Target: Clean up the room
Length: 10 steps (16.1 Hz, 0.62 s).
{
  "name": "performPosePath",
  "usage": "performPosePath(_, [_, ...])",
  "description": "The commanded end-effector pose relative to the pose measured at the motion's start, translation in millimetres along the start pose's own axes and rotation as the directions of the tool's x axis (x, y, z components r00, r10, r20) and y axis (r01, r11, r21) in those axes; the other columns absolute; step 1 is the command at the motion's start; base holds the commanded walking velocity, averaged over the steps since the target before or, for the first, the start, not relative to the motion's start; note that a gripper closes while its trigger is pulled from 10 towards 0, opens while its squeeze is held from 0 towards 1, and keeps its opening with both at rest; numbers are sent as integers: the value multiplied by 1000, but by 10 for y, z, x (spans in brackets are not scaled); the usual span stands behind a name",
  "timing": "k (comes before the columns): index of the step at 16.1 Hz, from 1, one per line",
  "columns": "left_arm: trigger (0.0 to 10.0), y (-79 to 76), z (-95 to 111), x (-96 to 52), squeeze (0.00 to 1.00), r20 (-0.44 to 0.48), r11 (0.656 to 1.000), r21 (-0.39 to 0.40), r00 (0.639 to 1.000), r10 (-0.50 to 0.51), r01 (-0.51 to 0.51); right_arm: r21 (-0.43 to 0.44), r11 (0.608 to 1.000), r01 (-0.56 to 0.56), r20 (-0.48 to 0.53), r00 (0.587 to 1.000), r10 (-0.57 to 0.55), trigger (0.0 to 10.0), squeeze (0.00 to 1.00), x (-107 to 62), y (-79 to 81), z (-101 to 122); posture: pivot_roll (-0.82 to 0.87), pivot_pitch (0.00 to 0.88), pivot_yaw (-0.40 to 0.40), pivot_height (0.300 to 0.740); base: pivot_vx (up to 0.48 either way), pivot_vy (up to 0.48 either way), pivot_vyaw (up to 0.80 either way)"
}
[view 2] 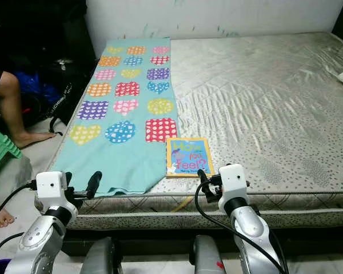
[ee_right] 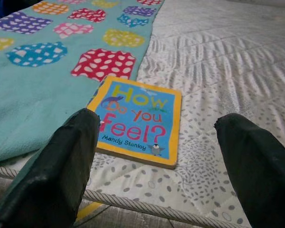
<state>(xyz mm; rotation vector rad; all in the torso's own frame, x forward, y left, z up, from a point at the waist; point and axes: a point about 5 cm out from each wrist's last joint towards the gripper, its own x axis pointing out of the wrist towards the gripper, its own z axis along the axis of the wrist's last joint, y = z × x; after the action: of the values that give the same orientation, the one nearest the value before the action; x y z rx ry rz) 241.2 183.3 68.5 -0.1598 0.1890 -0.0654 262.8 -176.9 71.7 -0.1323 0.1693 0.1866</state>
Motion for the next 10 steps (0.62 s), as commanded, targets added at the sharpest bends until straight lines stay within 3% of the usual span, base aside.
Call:
performPosePath(1, [10000, 36, -13, -5, 0, -14, 1000, 8, 1000, 9, -9, 4, 1000, -12, 7, 1000, 11, 10000, 0, 11, 22, 22, -74, 15, 68, 535, 0, 0, 0])
performPosePath(4, [10000, 38, -14, -5, 0, -14, 1000, 9, 1000, 12, -12, 8, 1000, -15, 9, 1000, 14, 10000, 0, 11, 25, 23, -74, 15, 68, 508, 0, 0, 0])
performPosePath(10, [10000, 22, 11, -10, 0, 11, 1000, 0, 1000, -5, 5, 6, 1000, -18, 8, 1000, 18, 10000, 0, 15, 27, 17, -76, 15, 69, 508, 0, 0, 0])
